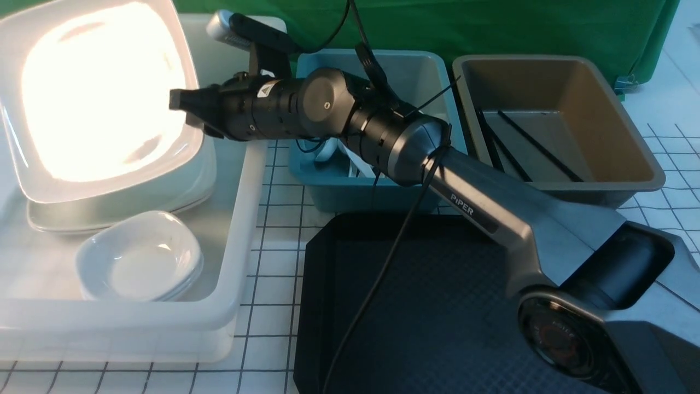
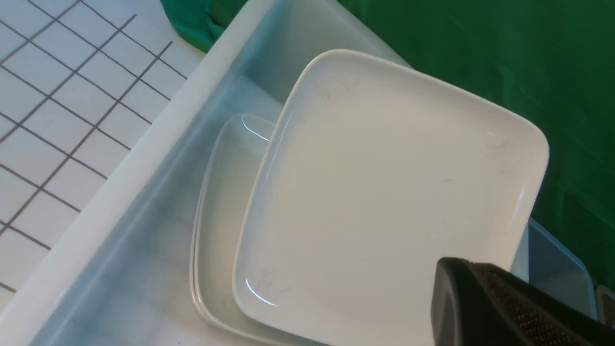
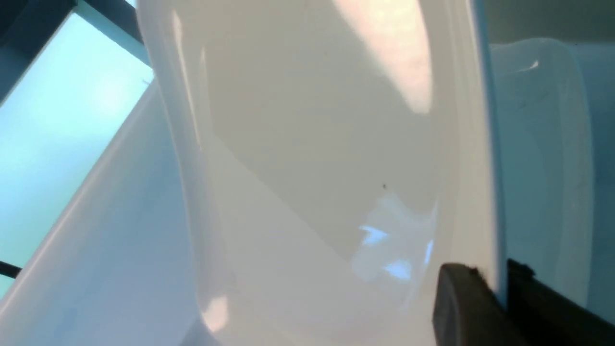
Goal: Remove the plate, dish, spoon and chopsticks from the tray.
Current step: Use the right arm to put the plate into the large storage box on the left
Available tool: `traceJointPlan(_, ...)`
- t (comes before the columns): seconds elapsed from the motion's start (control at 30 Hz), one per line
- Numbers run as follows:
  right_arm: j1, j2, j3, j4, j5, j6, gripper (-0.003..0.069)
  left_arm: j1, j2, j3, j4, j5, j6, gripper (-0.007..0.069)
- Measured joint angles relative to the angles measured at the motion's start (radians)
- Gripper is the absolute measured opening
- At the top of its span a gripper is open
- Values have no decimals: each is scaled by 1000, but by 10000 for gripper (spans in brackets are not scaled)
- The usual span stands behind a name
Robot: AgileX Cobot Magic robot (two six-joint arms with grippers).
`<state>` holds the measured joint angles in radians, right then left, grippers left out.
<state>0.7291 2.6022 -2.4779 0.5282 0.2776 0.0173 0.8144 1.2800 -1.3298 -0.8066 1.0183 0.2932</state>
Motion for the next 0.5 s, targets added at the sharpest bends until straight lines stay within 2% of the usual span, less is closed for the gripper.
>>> traceJointPlan(0.17, 4, 1, -1, 15, -21, -4, 244, 0, 0, 0, 0, 0, 0, 20)
traceJointPlan(0.27, 5, 1, -4, 21, -19, -17, 279, 0, 0, 0, 0, 0, 0, 20)
traceJointPlan(0.5, 6, 1, -7, 13, 23, -75, 295, 0, 0, 0, 0, 7, 0, 20)
